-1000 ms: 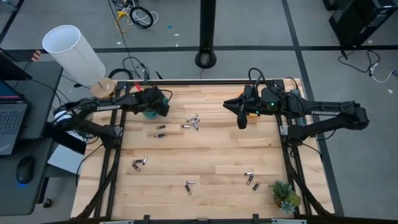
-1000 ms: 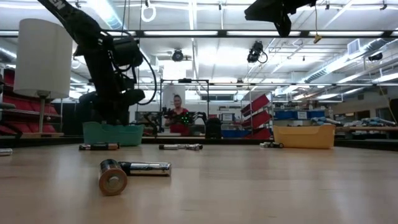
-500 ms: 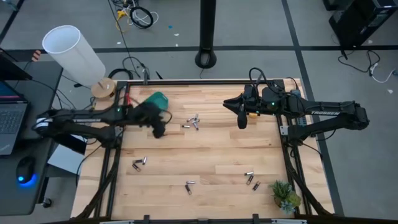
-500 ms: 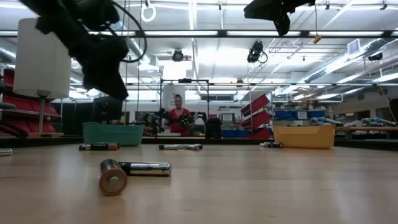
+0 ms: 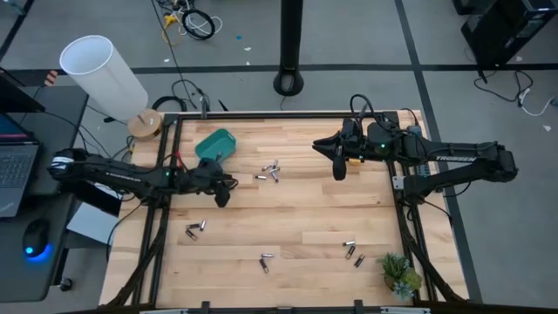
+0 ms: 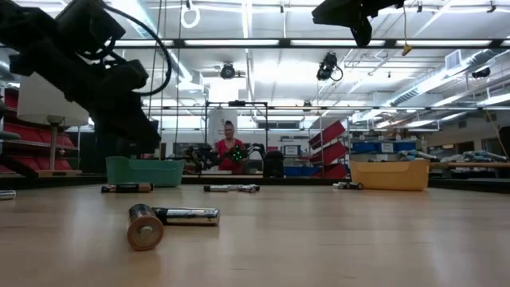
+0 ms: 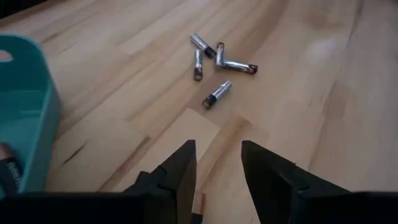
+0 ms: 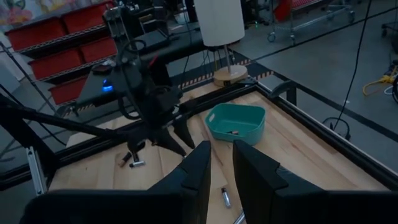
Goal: Sort batteries
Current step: Put the black battery into the blue bin
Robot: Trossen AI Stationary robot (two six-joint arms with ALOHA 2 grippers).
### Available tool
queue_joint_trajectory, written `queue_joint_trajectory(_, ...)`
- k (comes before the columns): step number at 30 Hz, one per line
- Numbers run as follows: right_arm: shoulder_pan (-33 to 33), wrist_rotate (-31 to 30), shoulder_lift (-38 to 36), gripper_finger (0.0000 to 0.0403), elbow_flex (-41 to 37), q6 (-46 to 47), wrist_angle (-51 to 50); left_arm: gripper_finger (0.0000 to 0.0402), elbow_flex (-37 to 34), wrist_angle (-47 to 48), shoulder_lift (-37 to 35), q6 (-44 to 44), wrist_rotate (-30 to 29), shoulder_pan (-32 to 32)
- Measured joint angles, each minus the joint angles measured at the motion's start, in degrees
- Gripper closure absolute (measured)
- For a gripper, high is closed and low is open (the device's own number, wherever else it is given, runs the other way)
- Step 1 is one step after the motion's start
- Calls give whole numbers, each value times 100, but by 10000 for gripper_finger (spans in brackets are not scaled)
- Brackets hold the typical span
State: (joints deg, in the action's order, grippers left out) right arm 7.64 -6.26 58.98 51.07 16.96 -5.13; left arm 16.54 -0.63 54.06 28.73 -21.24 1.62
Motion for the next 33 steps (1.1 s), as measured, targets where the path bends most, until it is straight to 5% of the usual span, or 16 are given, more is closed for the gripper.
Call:
queue_joint_trajectory(7,4,-7,0,326,-2,1,42,258,-165,-106,327,-292,541,1)
queue_joint_trajectory(19,4,-9,0,326,-4,95,35,257,-189,-797,1312,-114,425,0)
queue_joint_trajectory(33,4,-9,0,326,-7,111,31,193,-185,-602,1520,9,119,-1)
